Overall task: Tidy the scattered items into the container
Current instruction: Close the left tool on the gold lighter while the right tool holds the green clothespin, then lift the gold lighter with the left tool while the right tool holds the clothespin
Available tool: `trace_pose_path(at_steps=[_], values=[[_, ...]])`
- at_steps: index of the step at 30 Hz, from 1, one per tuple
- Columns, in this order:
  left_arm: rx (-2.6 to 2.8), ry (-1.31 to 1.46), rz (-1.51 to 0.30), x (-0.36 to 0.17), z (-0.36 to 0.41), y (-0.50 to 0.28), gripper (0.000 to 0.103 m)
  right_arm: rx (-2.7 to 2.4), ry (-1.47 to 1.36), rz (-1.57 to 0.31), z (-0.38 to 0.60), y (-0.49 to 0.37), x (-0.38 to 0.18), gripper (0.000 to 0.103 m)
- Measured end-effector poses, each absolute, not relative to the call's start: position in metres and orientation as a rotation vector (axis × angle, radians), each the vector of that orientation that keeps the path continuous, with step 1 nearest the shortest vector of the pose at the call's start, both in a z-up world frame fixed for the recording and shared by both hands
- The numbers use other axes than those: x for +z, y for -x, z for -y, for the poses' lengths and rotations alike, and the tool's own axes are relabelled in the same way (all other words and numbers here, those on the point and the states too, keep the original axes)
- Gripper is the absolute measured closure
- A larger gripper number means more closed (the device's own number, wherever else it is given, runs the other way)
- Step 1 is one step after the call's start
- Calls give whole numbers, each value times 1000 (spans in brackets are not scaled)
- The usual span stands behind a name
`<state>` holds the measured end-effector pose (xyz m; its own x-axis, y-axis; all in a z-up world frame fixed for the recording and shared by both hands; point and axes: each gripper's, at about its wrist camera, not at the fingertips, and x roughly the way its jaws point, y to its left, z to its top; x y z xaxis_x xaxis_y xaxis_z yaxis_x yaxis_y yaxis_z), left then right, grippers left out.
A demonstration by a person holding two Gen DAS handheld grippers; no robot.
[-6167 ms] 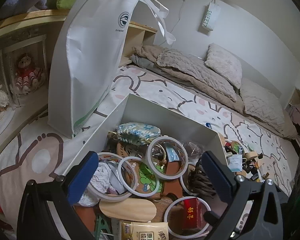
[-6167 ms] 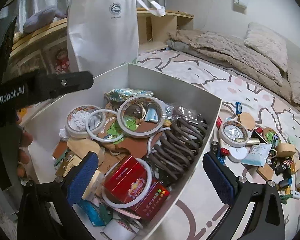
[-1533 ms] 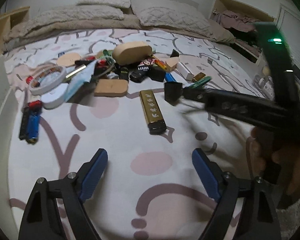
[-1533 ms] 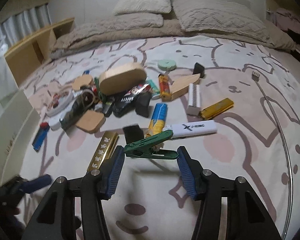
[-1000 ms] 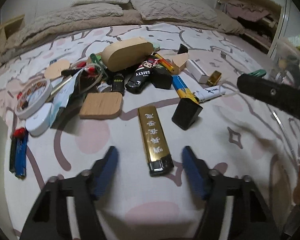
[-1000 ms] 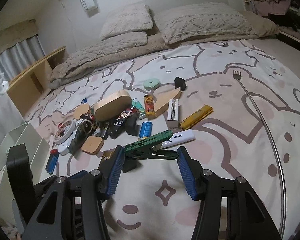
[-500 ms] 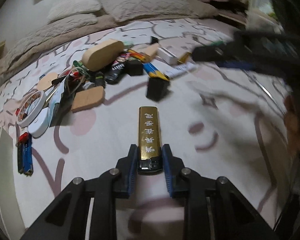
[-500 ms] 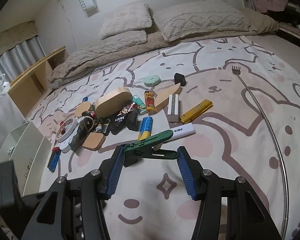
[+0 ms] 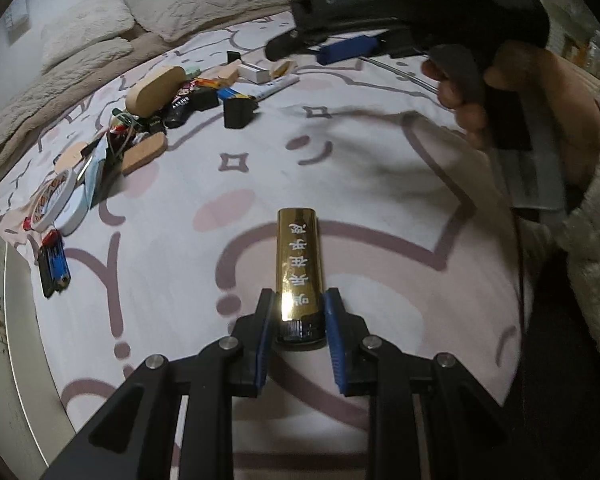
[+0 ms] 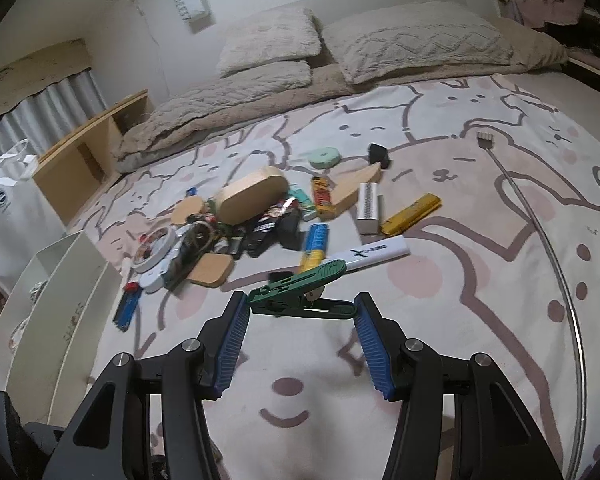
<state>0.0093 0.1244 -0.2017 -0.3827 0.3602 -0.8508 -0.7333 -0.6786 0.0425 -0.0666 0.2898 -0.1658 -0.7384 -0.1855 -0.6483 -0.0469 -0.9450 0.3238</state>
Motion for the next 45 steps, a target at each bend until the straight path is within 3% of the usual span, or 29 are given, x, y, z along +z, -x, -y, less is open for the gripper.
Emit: trace_pose_path(at_steps=[5,7,8,9,17,21,28,33,45], values=[[2101,1166,-544,-201,-118,-12,77,-2751,-1064,450,-273,63,-163,49],[2135,1170,-561,-201,-115,-12,62,-2727,-1062,413,-264,63,-163,48],[2167,1174,-571,-202,-113,-10,46,-2717,-1069,398,-260,63,-165,49],[2193,1184,-572,-202,-110,-7,38,-2708,-1083,383,-257,63,-167,49],[2313,1254,-500,-204,-86,19,37,-2681,-1178,374,-255,64,-184,48],[2362,1273,-461,-206,-81,34,30,-2656,-1241,354,-249,65,-193,48],[2422,1309,-348,-210,-72,57,26,-2645,-1352,275,-240,72,-211,48],[2323,1301,-272,-209,-73,46,7,-2643,-1378,271,-243,75,-215,48],[2219,1186,-294,-211,-114,31,5,-2653,-1420,158,-233,74,-218,49]])
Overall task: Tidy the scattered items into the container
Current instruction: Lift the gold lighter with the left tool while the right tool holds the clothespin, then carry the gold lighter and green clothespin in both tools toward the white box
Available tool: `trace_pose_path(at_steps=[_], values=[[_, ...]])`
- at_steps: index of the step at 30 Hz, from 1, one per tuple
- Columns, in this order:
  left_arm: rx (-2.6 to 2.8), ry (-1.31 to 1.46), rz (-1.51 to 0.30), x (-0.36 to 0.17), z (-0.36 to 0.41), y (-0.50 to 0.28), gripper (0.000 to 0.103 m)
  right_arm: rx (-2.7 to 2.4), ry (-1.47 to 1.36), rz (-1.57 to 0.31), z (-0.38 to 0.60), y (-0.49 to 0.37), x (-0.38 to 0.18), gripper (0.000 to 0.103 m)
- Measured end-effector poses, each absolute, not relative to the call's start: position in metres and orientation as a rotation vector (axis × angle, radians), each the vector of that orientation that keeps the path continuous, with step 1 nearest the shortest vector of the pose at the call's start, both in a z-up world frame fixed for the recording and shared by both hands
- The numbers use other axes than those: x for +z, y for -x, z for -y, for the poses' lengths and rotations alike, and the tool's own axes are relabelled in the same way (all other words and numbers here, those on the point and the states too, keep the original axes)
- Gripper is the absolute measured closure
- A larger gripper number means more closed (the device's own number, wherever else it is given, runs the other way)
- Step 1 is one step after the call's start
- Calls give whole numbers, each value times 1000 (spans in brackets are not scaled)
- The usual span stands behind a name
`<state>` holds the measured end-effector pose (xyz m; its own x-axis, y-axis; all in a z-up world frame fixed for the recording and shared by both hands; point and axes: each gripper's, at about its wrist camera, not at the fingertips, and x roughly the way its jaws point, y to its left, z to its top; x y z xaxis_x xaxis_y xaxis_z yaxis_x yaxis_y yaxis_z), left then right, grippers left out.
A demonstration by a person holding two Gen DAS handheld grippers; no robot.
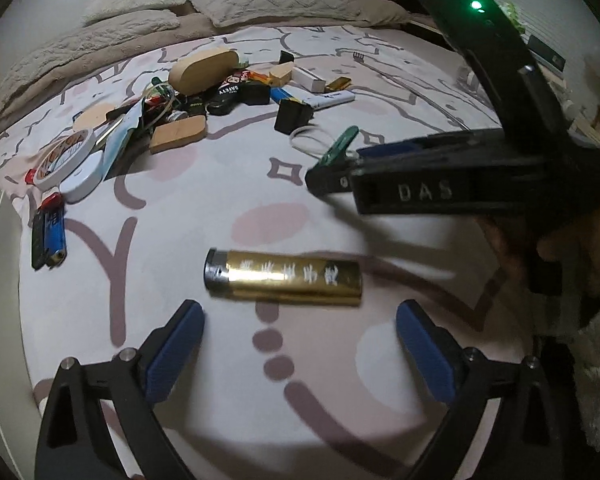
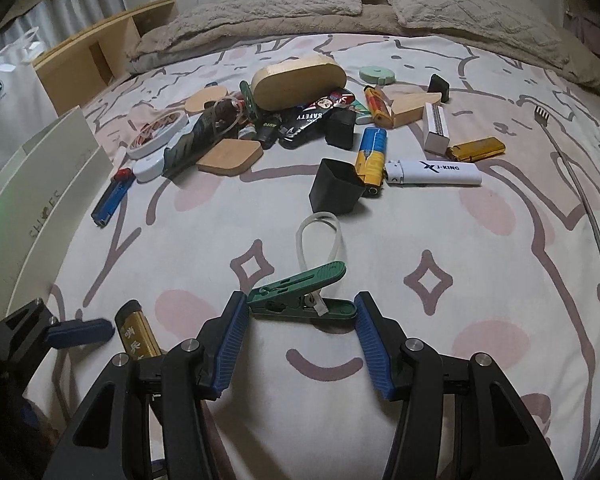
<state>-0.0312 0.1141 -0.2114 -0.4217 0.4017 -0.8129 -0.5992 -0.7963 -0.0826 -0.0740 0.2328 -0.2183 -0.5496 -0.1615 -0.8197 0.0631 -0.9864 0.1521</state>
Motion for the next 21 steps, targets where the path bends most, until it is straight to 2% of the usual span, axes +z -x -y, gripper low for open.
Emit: trace_pose_path(at_steps=[10,12,13,21], values=[[2230,1156,-308,-216,-116,45,8,-2654,-1446,133,-229,74,-217,49],[2238,1150,-321,-215,-116,46,20,-2658,-1448,121,-227,74,-217,49],[2242,1150,-321,-214,-115,46,21,-2659,-1445,120,-228,73,-217,49],[2270,1122,-318,-207,-112,43,22,-2676,-1430,116,-229,72,-211,49]])
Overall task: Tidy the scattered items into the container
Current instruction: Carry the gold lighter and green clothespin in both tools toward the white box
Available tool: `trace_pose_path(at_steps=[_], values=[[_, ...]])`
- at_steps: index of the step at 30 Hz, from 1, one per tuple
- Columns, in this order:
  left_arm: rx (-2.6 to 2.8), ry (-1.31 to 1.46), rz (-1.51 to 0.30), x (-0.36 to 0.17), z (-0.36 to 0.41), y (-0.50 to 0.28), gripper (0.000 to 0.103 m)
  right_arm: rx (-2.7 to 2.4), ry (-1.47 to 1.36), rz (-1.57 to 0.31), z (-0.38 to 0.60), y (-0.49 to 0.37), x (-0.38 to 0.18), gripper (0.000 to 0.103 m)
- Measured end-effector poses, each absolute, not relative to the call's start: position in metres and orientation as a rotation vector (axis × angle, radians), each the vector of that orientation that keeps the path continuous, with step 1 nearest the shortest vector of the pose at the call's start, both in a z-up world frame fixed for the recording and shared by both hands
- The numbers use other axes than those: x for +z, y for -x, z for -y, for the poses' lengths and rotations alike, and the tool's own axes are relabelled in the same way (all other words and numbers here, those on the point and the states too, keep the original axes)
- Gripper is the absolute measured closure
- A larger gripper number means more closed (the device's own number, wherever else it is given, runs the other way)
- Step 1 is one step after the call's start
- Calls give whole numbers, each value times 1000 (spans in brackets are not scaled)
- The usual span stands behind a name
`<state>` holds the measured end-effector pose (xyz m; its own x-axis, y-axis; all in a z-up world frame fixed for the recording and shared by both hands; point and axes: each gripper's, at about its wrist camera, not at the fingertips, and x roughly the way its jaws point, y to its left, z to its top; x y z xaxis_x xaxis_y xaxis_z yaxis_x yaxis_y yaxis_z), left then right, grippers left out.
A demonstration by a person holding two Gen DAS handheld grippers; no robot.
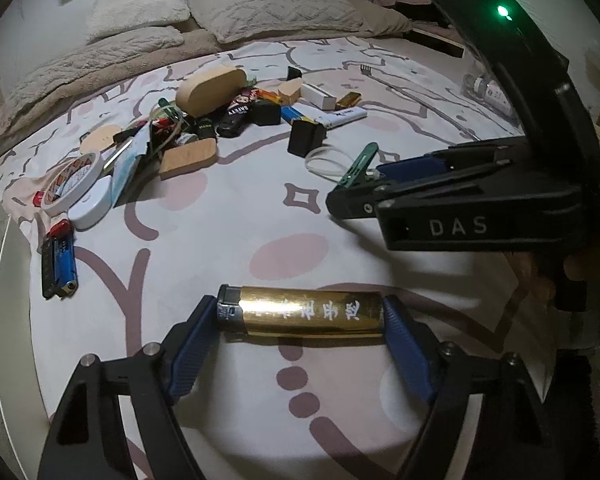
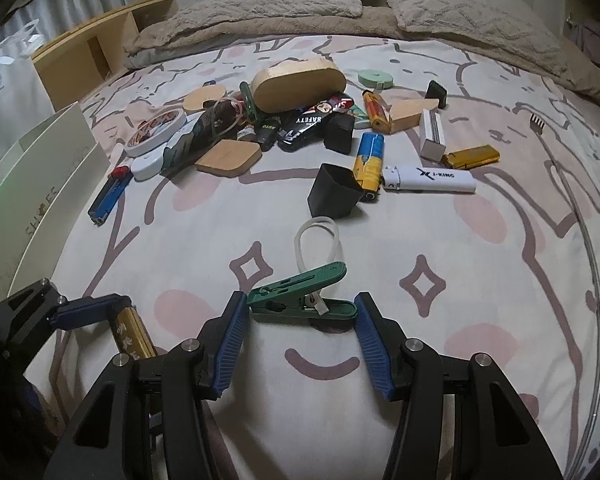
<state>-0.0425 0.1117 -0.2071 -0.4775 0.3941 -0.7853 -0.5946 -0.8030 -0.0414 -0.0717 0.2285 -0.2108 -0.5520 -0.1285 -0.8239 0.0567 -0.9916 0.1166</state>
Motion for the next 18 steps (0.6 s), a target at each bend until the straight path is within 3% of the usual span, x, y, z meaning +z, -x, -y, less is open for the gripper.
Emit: trace_pose_path(at_steps=[18], values=[[2400,1092,-130,-172,-79,59,22,-2748,-1299,163,-236,66,-180,48]])
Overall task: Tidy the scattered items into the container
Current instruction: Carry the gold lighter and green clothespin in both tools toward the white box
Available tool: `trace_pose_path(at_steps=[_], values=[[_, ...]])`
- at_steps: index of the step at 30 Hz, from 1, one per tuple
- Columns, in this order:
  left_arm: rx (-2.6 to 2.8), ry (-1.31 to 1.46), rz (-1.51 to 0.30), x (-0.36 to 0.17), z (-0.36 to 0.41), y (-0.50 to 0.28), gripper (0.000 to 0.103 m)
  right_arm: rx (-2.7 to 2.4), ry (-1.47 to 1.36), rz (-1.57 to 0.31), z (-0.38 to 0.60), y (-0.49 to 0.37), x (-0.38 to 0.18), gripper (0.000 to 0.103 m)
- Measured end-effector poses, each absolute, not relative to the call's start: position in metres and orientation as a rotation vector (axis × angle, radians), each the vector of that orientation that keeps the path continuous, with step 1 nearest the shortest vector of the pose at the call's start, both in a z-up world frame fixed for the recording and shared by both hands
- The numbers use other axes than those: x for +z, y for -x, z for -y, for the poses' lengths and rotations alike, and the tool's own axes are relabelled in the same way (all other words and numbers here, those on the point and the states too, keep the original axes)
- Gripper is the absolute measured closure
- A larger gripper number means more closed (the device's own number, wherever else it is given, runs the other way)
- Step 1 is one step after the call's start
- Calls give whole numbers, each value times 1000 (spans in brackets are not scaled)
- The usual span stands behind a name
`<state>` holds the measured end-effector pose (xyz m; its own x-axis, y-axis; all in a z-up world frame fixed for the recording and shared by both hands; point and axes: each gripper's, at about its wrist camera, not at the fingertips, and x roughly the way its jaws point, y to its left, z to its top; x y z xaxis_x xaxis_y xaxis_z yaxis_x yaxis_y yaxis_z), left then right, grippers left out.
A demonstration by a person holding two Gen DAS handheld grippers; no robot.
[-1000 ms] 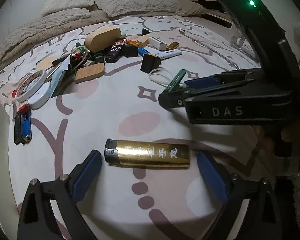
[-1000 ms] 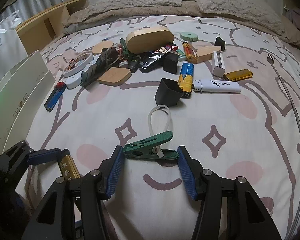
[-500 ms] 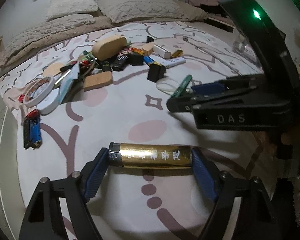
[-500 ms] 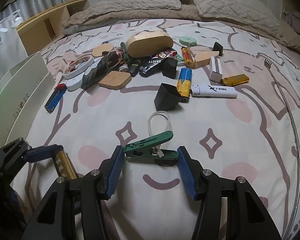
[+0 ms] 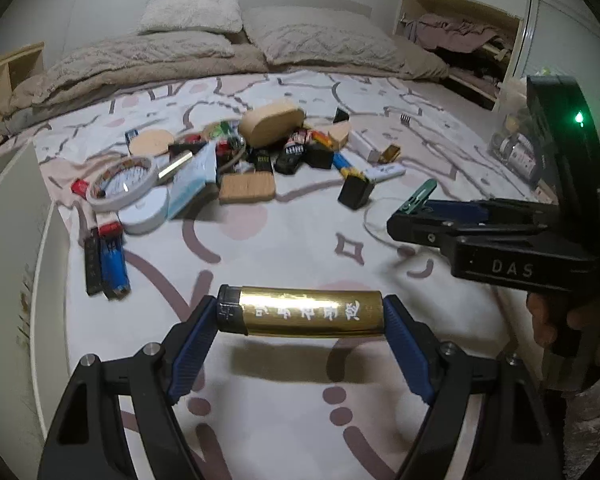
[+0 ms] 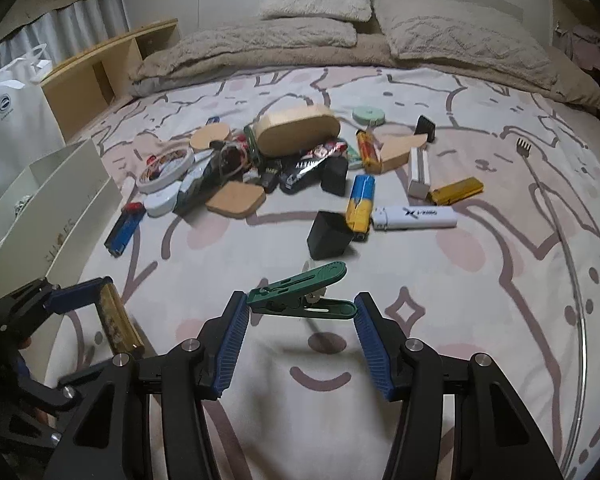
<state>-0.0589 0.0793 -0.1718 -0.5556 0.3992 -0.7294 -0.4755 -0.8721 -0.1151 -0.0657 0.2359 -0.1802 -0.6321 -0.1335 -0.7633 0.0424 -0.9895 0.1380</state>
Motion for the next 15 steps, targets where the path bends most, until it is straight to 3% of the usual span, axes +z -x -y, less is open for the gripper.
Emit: trace_pose_path(at_steps=[15], values=[[2534,954,-144,-113,-68,71,21,-2852,-1041,177,-243,48,-125,48]])
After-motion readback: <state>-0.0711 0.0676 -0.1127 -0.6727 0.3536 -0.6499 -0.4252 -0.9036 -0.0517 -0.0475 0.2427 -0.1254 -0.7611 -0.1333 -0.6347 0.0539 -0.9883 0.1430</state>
